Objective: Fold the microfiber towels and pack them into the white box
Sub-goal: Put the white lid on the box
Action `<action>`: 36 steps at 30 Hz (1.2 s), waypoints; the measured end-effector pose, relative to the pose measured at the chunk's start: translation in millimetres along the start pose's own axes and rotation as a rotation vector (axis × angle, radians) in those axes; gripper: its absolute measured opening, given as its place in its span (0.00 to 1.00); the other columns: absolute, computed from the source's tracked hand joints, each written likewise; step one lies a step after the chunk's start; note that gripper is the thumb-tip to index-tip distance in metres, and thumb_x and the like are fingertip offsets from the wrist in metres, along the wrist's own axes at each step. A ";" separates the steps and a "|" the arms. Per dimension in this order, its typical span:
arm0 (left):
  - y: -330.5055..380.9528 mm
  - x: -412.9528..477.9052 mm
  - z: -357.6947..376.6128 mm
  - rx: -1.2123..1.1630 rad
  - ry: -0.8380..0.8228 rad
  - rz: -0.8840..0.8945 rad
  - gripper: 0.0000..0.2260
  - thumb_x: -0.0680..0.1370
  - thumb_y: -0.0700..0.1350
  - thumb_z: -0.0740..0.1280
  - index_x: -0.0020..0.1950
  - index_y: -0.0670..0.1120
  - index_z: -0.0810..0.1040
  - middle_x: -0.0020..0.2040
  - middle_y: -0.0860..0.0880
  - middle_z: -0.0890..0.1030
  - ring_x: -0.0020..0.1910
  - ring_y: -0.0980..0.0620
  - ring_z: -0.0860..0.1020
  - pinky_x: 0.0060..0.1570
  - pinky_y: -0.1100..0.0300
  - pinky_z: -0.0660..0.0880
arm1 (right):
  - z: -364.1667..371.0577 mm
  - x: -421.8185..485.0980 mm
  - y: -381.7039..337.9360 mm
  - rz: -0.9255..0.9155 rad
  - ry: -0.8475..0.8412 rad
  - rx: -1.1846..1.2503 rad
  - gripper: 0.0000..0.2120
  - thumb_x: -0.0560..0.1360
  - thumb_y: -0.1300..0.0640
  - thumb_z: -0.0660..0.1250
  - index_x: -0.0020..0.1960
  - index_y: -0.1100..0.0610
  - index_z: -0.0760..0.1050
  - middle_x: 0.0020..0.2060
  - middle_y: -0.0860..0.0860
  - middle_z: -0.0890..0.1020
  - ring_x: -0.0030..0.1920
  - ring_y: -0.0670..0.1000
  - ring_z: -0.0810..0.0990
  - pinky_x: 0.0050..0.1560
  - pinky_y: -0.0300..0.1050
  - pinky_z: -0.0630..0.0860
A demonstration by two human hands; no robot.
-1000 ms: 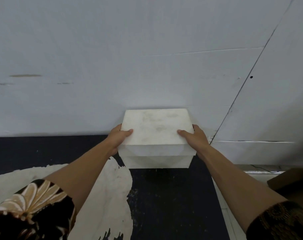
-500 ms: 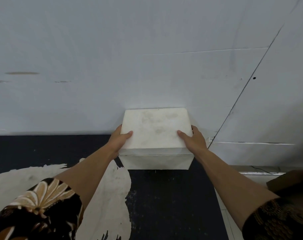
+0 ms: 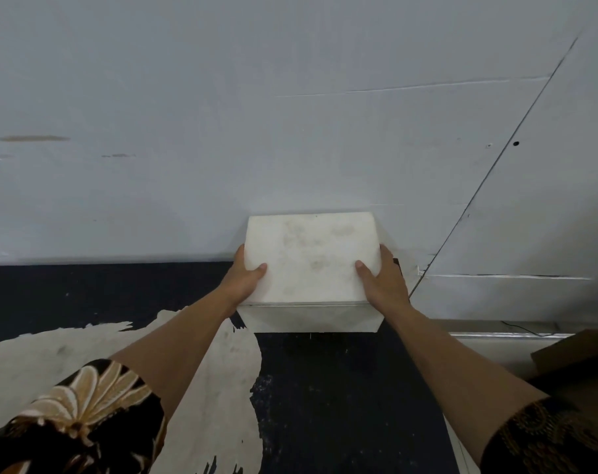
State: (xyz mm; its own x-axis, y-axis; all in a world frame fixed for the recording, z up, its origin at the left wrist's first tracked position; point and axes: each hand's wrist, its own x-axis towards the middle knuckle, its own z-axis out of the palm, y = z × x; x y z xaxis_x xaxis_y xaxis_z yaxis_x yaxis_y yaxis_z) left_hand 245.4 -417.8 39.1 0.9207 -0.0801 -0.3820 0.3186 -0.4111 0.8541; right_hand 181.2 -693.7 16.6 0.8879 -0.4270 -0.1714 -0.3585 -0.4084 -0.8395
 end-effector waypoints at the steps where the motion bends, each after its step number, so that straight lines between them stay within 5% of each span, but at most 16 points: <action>1: 0.0 0.7 0.5 0.054 -0.005 0.003 0.30 0.81 0.51 0.62 0.78 0.55 0.50 0.74 0.50 0.65 0.70 0.46 0.68 0.70 0.45 0.65 | 0.1 1.4 -0.6 -0.004 -0.012 -0.051 0.36 0.78 0.40 0.62 0.80 0.46 0.50 0.74 0.54 0.65 0.71 0.57 0.67 0.68 0.52 0.66; 5: 6.6 12.2 -1.6 0.282 -0.006 -0.063 0.35 0.81 0.57 0.58 0.79 0.54 0.38 0.78 0.46 0.58 0.74 0.42 0.63 0.72 0.47 0.62 | -5.7 17.6 -10.5 0.017 -0.094 -0.216 0.37 0.78 0.36 0.59 0.80 0.43 0.44 0.73 0.58 0.66 0.70 0.60 0.69 0.64 0.51 0.67; 11: 13.0 24.1 -0.1 0.638 -0.038 -0.112 0.36 0.81 0.61 0.53 0.78 0.50 0.33 0.78 0.38 0.55 0.75 0.38 0.60 0.72 0.49 0.59 | -8.4 30.4 -18.8 0.016 -0.138 -0.497 0.34 0.82 0.41 0.54 0.81 0.50 0.44 0.65 0.60 0.75 0.63 0.61 0.75 0.57 0.50 0.71; 16: 17.0 25.3 -1.9 0.832 -0.034 -0.116 0.36 0.80 0.65 0.49 0.78 0.50 0.33 0.79 0.37 0.49 0.76 0.37 0.57 0.73 0.44 0.58 | -5.1 33.5 -37.4 0.009 -0.153 -0.684 0.32 0.83 0.42 0.51 0.81 0.51 0.44 0.73 0.61 0.62 0.64 0.63 0.73 0.58 0.53 0.72; 24: 17.0 21.4 1.4 0.928 -0.019 -0.112 0.34 0.80 0.65 0.46 0.77 0.53 0.32 0.79 0.37 0.50 0.74 0.37 0.61 0.70 0.45 0.62 | -0.4 30.0 -33.9 0.038 -0.174 -0.664 0.30 0.83 0.40 0.47 0.80 0.45 0.40 0.73 0.62 0.62 0.66 0.64 0.71 0.59 0.56 0.70; 31: 7.8 -12.9 -7.2 1.130 -0.064 -0.028 0.29 0.82 0.60 0.48 0.78 0.58 0.36 0.79 0.40 0.48 0.72 0.36 0.64 0.65 0.44 0.70 | 6.3 -19.0 -34.8 0.071 -0.079 -0.679 0.27 0.83 0.42 0.49 0.80 0.43 0.47 0.69 0.63 0.63 0.64 0.64 0.70 0.60 0.56 0.71; 36: -0.4 -49.4 -40.2 1.160 -0.111 0.031 0.32 0.79 0.67 0.49 0.79 0.58 0.41 0.79 0.41 0.47 0.76 0.34 0.55 0.71 0.39 0.60 | 24.9 -77.6 -55.5 0.049 0.007 -0.824 0.26 0.81 0.40 0.54 0.76 0.47 0.57 0.75 0.62 0.55 0.74 0.63 0.56 0.72 0.64 0.57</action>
State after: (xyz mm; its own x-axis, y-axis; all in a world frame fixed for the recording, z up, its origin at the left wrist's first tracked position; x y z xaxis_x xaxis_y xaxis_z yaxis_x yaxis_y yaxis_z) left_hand 208.9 -377.2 71.8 0.8815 -0.1604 -0.4441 -0.1542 -0.9868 0.0503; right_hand 139.4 -617.8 63.7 0.8648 -0.4638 -0.1924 -0.4960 -0.8487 -0.1835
